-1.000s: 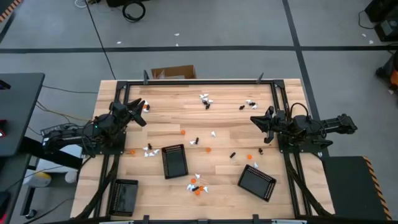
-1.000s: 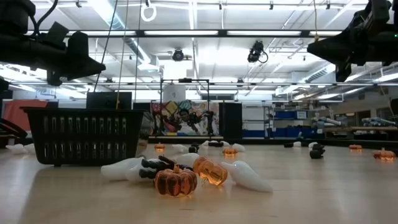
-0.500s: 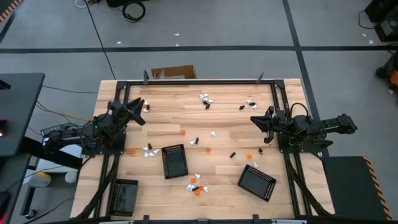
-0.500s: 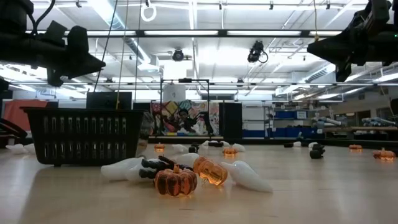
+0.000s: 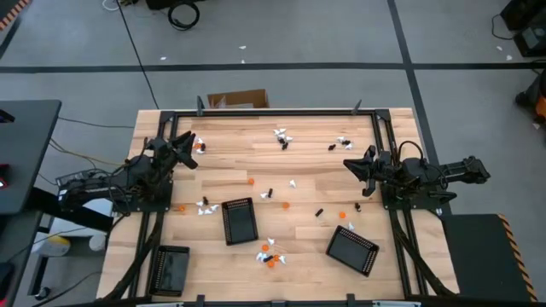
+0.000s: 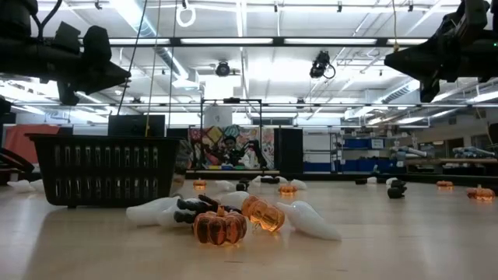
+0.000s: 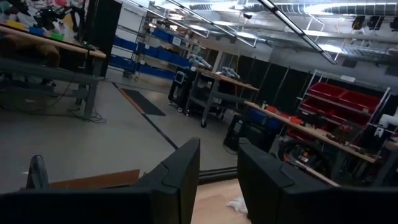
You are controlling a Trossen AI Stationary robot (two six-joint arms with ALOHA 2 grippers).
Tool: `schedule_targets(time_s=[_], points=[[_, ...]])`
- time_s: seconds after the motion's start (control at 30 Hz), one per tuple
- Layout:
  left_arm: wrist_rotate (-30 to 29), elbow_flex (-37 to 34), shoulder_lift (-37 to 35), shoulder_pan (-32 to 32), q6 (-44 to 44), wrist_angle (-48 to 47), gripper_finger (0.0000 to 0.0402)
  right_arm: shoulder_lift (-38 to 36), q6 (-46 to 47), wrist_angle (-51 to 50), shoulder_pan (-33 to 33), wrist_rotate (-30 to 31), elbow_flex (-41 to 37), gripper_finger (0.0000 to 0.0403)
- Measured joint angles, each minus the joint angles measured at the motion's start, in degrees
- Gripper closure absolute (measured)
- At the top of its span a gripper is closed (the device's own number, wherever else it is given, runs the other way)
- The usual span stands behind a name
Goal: Sort Halloween decoration
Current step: Put the black skeleton toy into the right black basket
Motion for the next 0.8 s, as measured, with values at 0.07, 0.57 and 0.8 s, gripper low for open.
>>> schedule_targets(time_s=[0.07, 0.57, 0.8], points=[[0.56, 0.00, 0.02, -0.01, -0.08, -0.12, 0.0285, 0.00, -0.28, 0.98, 0.01, 0.27, 0.00, 0.0364], [22.61, 0.00, 0.02, -0.05, 1.03, 6.14, 0.0285, 0.00, -0.46, 12.86, -0.03, 1.56, 0.01, 0.0364], [33.29, 0.00, 0.02, -0.04, 3.76, 9.54, 0.0285, 0.00, -1.40, 17.42, -0.11, 11.27, 0.02, 0.0364]])
